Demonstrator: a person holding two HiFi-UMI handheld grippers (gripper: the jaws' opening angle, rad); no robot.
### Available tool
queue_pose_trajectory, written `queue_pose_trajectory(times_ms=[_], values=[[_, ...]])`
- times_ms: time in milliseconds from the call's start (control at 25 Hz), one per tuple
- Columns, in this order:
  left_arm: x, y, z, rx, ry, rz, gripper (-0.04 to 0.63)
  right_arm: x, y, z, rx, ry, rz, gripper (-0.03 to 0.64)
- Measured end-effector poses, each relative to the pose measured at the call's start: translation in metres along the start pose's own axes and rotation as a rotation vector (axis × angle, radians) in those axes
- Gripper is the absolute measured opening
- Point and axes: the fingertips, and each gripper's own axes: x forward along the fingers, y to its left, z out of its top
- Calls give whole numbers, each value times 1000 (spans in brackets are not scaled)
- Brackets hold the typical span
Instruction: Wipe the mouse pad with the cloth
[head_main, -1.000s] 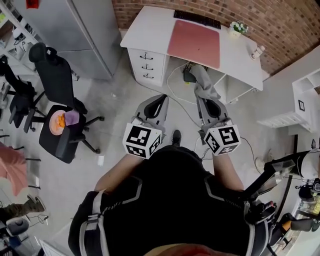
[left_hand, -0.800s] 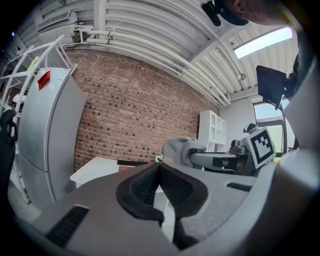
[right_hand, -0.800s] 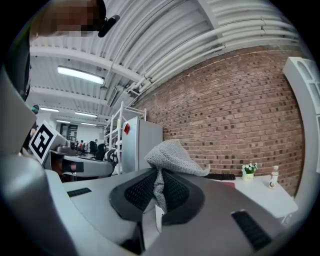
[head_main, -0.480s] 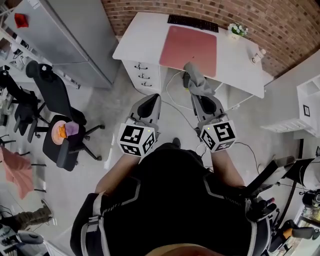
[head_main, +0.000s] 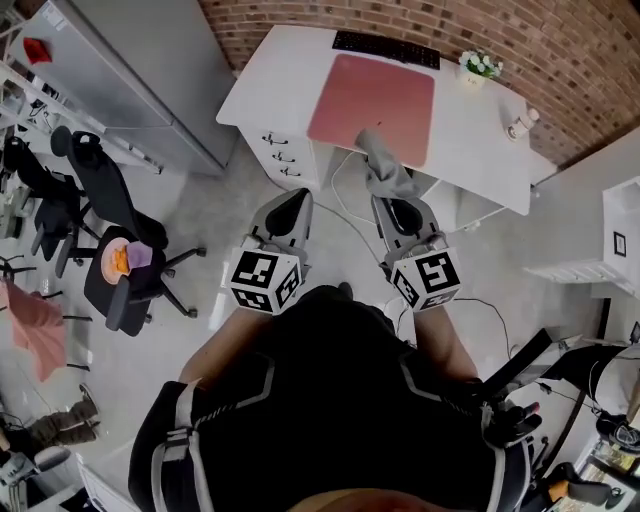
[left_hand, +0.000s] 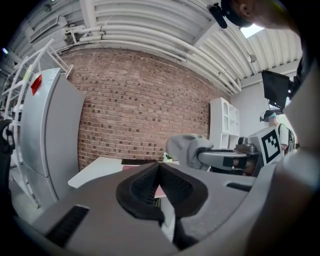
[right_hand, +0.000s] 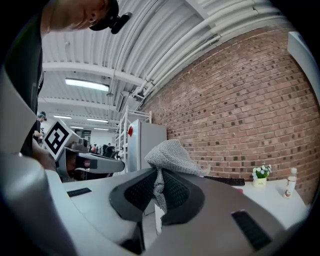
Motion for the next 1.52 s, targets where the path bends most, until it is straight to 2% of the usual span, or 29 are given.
queue_pose_trajectory(times_ms=[280, 480, 880, 1080, 1360, 1520], values=[[24, -3, 1, 19, 50, 5, -2, 12, -25, -6, 10, 21, 22, 37], [40, 10, -5, 4, 49, 4, -2, 25, -32, -17, 21, 49, 14, 37], [89, 71, 13, -30, 13, -51, -2, 91, -54, -17, 5, 95, -33, 37], [119, 99, 17, -7, 42, -83, -2, 131, -67, -18, 23, 96, -38, 37], [156, 152, 13, -65, 59, -109, -2, 187, -80, -31, 32, 164, -73, 37], [174, 174, 6, -48, 74, -125, -2, 215, -86, -40, 46, 200, -84, 37]])
